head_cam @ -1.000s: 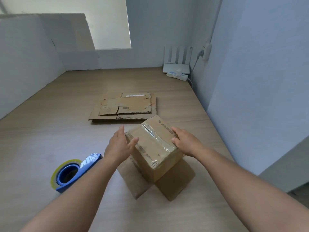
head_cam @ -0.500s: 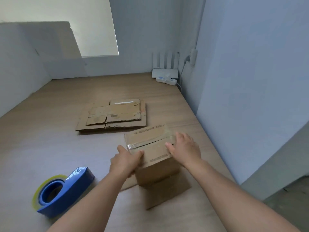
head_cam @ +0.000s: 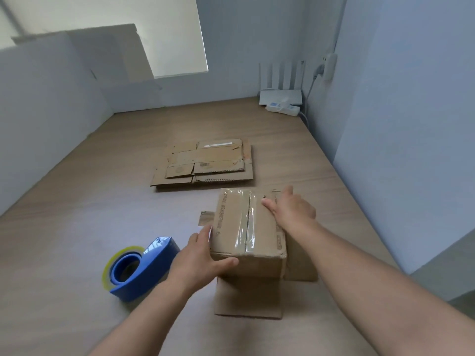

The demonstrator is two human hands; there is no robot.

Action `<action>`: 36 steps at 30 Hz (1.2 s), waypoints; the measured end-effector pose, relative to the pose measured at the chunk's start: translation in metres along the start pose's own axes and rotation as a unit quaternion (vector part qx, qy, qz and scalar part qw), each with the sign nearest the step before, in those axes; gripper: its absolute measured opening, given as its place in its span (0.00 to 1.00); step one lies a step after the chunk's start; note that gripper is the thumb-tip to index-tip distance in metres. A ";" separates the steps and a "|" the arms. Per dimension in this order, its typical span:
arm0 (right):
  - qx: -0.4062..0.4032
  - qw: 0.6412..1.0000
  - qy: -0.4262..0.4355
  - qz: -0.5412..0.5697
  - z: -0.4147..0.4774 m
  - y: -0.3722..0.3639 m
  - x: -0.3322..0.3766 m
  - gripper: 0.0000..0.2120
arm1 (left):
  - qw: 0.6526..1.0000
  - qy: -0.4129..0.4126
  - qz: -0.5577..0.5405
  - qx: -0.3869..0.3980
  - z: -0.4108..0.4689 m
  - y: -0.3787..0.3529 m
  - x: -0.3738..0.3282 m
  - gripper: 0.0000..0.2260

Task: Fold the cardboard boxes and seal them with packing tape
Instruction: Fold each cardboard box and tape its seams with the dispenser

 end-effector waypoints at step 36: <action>0.119 0.970 0.181 0.109 -0.053 -0.034 0.028 0.31 | 0.974 0.205 0.095 -0.027 0.006 0.041 0.140 0.29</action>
Point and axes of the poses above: each hand's wrist, its own z-axis towards the middle knuckle, its own y-axis out of the back of the hand, x = y × z, the point moved 3 cm from there along z, towards the middle knuckle, and after that the axes turned 3 degrees about y, right-handed, at the moved point
